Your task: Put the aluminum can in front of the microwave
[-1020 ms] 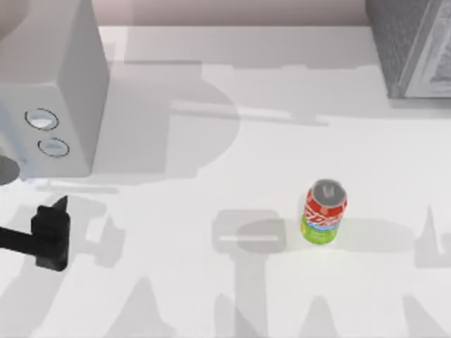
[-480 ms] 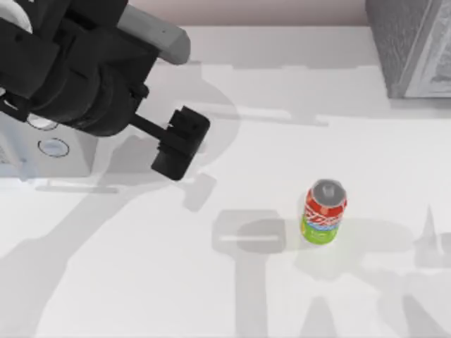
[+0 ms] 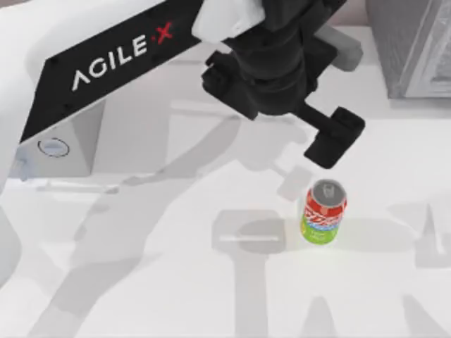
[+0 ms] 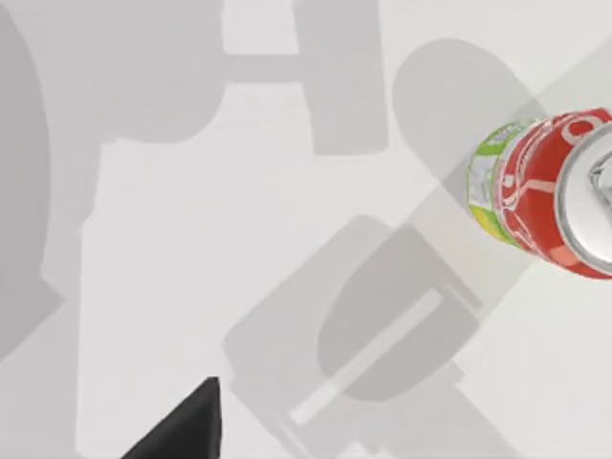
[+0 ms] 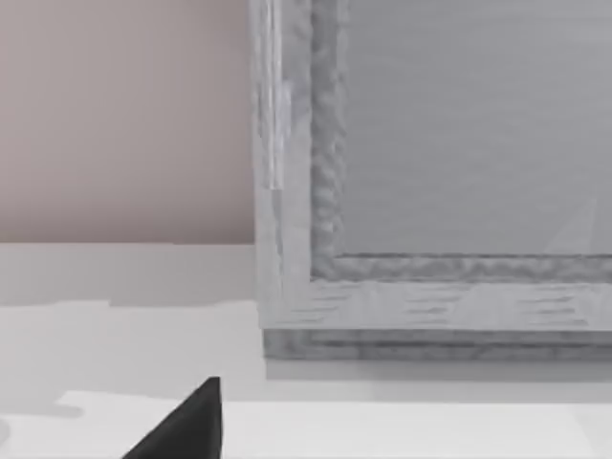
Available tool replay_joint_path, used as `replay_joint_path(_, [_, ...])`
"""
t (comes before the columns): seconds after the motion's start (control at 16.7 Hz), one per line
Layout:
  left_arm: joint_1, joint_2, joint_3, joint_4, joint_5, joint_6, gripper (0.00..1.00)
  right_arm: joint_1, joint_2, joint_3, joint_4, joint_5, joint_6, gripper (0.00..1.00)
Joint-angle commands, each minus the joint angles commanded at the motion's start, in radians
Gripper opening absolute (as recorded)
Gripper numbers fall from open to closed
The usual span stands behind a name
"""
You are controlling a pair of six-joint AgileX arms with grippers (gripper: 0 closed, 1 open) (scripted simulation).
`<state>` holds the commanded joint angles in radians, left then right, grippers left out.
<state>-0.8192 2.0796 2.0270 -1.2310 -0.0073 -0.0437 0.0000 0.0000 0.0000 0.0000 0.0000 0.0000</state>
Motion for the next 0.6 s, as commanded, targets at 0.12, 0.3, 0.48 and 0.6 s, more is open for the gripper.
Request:
replay_joint_path(0.12, [-0.040,0.135,0.144,-0.073,0.002,-0.021,1.00,0.000,0.000,0.000,0.000,0.000,0.000,1.00])
replay_joint_path(0.3, [-0.083,0.290,0.305,-0.156,0.004,-0.047,1.00,0.000,0.000,0.000,0.000,0.000,0.000,1.00])
replay_joint_path(0.48, [-0.104,0.371,0.386,-0.200,0.004,-0.061,1.00,0.000,0.000,0.000,0.000,0.000,0.000,1.00])
replay_joint_path(0.6, [-0.106,0.380,0.395,-0.205,0.004,-0.062,1.00,0.000,0.000,0.000,0.000,0.000,0.000,1.00])
